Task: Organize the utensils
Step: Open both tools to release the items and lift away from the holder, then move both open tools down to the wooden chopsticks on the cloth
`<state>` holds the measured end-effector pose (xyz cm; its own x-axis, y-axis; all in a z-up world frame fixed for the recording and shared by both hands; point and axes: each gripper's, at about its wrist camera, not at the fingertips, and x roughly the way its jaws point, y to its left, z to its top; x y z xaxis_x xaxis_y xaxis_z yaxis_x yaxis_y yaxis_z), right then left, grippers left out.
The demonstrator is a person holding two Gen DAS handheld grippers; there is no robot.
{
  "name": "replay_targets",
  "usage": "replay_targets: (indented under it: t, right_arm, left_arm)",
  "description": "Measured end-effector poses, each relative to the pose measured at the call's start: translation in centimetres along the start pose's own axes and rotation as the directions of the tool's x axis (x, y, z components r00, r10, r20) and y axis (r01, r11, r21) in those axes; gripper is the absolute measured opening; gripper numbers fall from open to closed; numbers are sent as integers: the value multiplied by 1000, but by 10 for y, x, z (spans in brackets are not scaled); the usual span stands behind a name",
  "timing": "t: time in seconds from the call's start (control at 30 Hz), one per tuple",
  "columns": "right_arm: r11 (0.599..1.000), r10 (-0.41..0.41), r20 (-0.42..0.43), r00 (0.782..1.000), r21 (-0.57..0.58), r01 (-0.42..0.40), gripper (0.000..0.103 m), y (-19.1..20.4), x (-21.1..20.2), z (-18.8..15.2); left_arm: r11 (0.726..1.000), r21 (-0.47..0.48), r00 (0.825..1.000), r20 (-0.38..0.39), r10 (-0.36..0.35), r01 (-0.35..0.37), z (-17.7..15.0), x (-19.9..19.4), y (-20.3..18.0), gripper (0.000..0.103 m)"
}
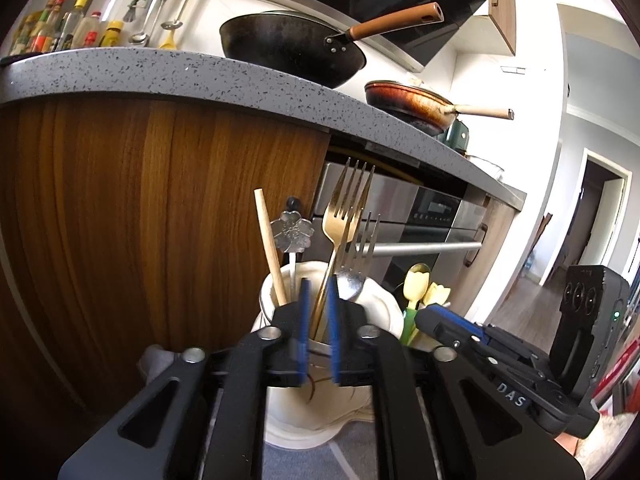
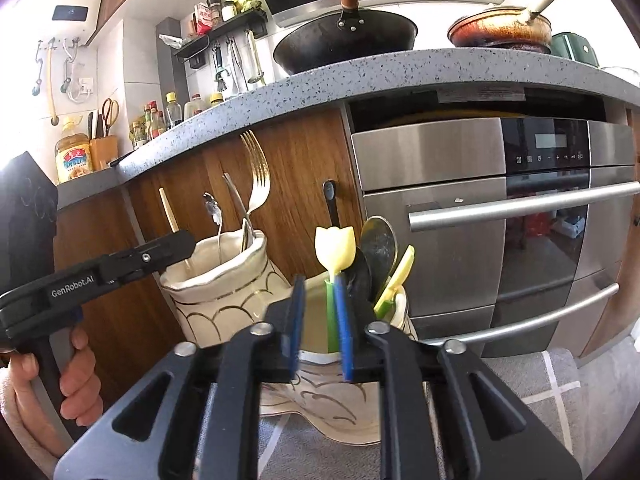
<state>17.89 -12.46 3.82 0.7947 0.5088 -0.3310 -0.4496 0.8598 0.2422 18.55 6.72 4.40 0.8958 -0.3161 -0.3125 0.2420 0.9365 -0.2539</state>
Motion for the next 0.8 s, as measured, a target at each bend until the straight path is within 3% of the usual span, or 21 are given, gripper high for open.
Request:
replay_targets:
  t: [0.13, 0.17, 0.23, 0.3, 0.4, 0.47, 0.63, 0.8]
  right_arm:
    - [1000, -13, 4, 1000, -5, 13, 29, 3, -11, 9]
    - [1000, -12, 5, 1000, 1, 12, 33, 3, -17, 13]
    - [1000, -6, -5, 1000, 17, 6, 52, 1, -28, 20]
    - [1000, -19, -15, 1000, 25, 19, 56, -1, -39, 25]
    - [999, -48, -45, 998, 16, 49, 69, -1, -60, 31]
    - [997, -74, -69, 995, -3, 74, 70, 0, -74, 31]
    - [992, -128, -126, 984, -7, 128, 76, -6, -110, 19]
    - [981, -181, -202, 963, 34, 192, 78, -17, -132, -10]
  left_arm:
    - [1000, 8, 1000, -6, 12, -12, 5, -5, -3, 18]
    - [1000, 8, 1000, -9, 13, -13, 7, -8, -4, 24]
    - [1000, 4, 1000, -10, 14, -14, 11, -17, -6, 37]
    - [1000, 14, 1000, -3, 23, -23, 14, -28, -10, 45]
    - [998, 32, 999, -10, 48, -47, 15, -41, -16, 62]
    - [997, 43, 998, -19, 66, -65, 14, -51, -20, 72]
    - [989, 91, 990, -67, 123, -117, 2, -70, -32, 82]
    - [988, 88, 983, -121, 137, -127, -18, -80, -42, 85]
